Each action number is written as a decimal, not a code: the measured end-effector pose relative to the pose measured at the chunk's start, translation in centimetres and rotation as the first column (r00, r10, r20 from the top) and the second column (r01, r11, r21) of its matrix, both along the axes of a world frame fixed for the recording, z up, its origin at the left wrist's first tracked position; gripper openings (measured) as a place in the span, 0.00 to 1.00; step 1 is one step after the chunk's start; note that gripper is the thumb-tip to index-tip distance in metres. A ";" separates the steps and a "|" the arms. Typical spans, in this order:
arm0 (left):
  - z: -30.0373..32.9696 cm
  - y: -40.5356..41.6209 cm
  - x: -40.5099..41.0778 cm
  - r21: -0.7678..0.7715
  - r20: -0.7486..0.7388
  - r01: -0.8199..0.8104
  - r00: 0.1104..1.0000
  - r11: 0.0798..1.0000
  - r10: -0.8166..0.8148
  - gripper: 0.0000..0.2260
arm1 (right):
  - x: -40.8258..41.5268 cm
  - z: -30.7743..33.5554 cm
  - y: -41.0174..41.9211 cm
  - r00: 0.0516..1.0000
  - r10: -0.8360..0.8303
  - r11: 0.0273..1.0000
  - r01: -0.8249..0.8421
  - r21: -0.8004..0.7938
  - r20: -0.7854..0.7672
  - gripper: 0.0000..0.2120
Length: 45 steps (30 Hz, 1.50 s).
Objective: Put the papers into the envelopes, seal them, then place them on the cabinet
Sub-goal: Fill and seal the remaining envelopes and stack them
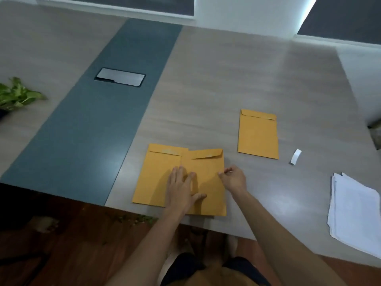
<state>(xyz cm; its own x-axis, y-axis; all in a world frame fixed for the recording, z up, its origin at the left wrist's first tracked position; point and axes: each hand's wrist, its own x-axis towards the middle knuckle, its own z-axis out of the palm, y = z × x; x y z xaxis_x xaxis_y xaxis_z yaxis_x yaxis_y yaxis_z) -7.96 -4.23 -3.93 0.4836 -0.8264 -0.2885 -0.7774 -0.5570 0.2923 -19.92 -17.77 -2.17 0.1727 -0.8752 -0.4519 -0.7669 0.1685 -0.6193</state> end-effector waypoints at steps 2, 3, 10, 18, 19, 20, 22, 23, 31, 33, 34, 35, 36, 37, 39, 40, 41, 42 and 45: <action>0.3 -2.1 -1.9 0.005 -0.025 0.097 0.995 0.995 -0.097 0.37 | -3.2 0.1 -1.2 0.998 -0.051 0.999 0.051 -0.001 -0.036 0.08; 0.4 -2.9 -2.9 0.003 -0.031 0.135 0.990 0.991 -0.135 0.37 | -4.6 0.1 -1.6 0.996 -0.062 0.998 0.062 -0.008 -0.063 0.08; 0.8 -8.3 -10.8 0.057 -0.040 0.346 0.938 0.937 -0.344 0.41 | -14.5 -0.4 -3.6 0.975 -0.183 0.983 0.178 -0.053 -0.129 0.10; 0.4 -10.5 -15.0 0.113 -0.012 0.375 0.927 0.920 -0.376 0.45 | -19.7 -1.4 -5.8 0.972 -0.062 0.993 0.037 -0.111 -0.226 0.12; 0.4 -10.7 -15.1 0.115 -0.016 0.366 0.930 0.923 -0.367 0.46 | -20.0 -1.5 -6.3 0.975 -0.055 0.990 0.025 -0.140 -0.217 0.11; 0.4 -10.8 -15.2 0.118 -0.022 0.360 0.933 0.925 -0.360 0.46 | -20.3 -1.6 -6.7 0.979 -0.034 0.984 -0.004 -0.181 -0.203 0.11; 0.4 -10.9 -15.2 0.124 -0.032 0.348 0.938 0.929 -0.346 0.47 | -20.6 -2.0 -7.5 0.983 0.063 0.956 -0.109 -0.272 -0.174 0.13; 0.6 -10.9 -15.1 0.125 -0.031 0.347 0.938 0.930 -0.346 0.46 | -20.6 -2.1 -7.9 0.978 0.123 0.937 -0.170 -0.306 -0.167 0.15; 1.8 -10.9 -14.3 0.119 -0.024 0.395 0.918 0.911 -0.396 0.45 | -19.7 -2.9 -10.5 0.915 0.344 0.858 -0.397 -0.325 -0.210 0.10; 2.0 -10.9 -13.9 0.127 -0.015 0.421 0.906 0.898 -0.423 0.45 | -19.6 -3.1 -10.9 0.921 0.344 0.855 -0.388 -0.343 -0.183 0.08; 1.9 -10.9 -13.6 0.126 -0.008 0.437 0.898 0.891 -0.439 0.45 | -19.6 -3.1 -11.1 0.932 0.327 0.865 -0.362 -0.347 -0.159 0.07; 1.9 -11.0 -13.3 0.126 -0.006 0.450 0.891 0.884 -0.453 0.45 | -19.5 -3.0 -11.3 0.944 0.301 0.878 -0.328 -0.348 -0.132 0.07; 1.8 -11.1 -13.1 0.129 -0.011 0.462 0.886 0.878 -0.464 0.45 | -19.5 -3.0 -11.6 0.956 0.273 0.891 -0.294 -0.346 -0.108 0.07; 1.7 -11.2 -12.8 0.134 -0.014 0.474 0.879 0.870 -0.477 0.46 | -19.4 -3.0 -11.8 0.965 0.247 0.902 -0.264 -0.341 -0.092 0.07; 1.4 -11.3 -12.3 0.143 -0.012 0.496 0.866 0.856 -0.500 0.46 | -19.5 -3.0 -12.0 0.975 0.207 0.917 -0.223 -0.330 -0.085 0.08; 1.3 -11.4 -12.1 0.142 -0.012 0.504 0.862 0.852 -0.507 0.46 | -19.5 -3.2 -12.1 0.978 0.192 0.920 -0.210 -0.331 -0.087 0.08; 1.2 -11.4 -11.8 0.141 -0.012 0.509 0.858 0.849 -0.513 0.46 | -19.6 -3.4 -12.1 0.979 0.182 0.922 -0.202 -0.331 -0.090 0.07; 1.3 -11.5 -11.6 0.144 -0.013 0.514 0.855 0.845 -0.518 0.46 | -19.6 -3.5 -12.0 0.979 0.180 0.922 -0.202 -0.329 -0.098 0.06; 1.3 -12.0 -11.1 0.168 0.002 0.530 0.843 0.831 -0.538 0.46 | -19.7 -3.7 -11.8 0.968 0.205 0.918 -0.241 -0.315 -0.142 0.04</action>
